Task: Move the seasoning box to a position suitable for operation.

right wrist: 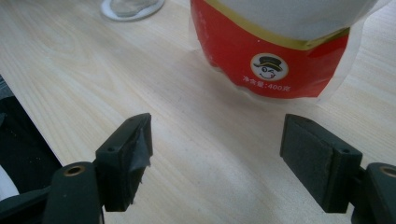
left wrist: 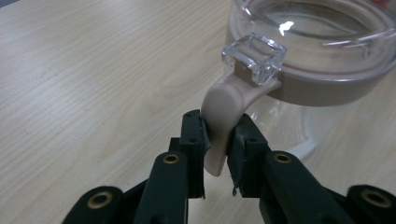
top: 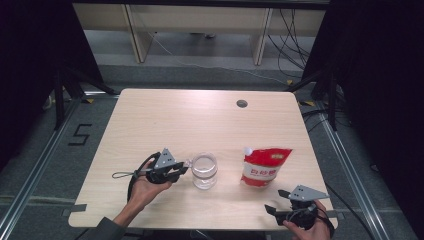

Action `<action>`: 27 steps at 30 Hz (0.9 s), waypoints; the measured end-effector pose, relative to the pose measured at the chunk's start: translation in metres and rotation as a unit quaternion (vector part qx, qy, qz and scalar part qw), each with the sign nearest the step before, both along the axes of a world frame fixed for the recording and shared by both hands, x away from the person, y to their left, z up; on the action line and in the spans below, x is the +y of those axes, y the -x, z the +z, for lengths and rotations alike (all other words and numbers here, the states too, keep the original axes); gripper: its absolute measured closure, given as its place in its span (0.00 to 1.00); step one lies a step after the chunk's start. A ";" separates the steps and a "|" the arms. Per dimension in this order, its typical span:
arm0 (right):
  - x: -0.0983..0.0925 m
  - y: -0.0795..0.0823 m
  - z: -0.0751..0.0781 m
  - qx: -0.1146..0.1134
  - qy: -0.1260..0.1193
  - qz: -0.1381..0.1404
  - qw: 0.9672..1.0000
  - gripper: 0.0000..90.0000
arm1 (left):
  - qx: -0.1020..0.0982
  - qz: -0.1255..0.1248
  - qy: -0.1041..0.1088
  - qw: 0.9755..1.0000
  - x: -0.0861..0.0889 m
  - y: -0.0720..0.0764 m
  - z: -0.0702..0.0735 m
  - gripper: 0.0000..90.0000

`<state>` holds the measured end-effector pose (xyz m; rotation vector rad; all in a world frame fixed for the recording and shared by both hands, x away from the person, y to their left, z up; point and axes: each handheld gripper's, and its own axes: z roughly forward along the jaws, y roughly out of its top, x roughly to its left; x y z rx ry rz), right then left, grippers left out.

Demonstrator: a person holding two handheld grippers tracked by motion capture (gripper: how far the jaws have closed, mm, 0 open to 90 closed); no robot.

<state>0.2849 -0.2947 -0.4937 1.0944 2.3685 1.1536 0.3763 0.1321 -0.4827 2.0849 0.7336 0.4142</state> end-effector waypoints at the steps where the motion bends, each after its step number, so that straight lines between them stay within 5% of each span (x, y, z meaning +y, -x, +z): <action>1: 0.000 0.000 0.000 0.000 0.001 0.001 1.000 0.29 | -0.001 0.001 -0.001 1.000 0.000 0.001 0.000 0.85; 10: -0.001 -0.001 -0.001 0.001 -0.004 0.005 1.000 0.29 | 0.000 -0.007 0.006 1.000 -0.004 0.015 -0.001 0.84; 11: 0.001 0.001 -0.001 0.016 -0.010 -0.002 1.000 0.29 | -0.003 -0.007 0.000 1.000 -0.004 0.016 -0.001 0.84; 27: -0.001 0.000 0.000 0.001 -0.001 0.009 1.000 0.29 | 0.006 -0.035 0.012 0.999 -0.015 0.037 -0.001 0.83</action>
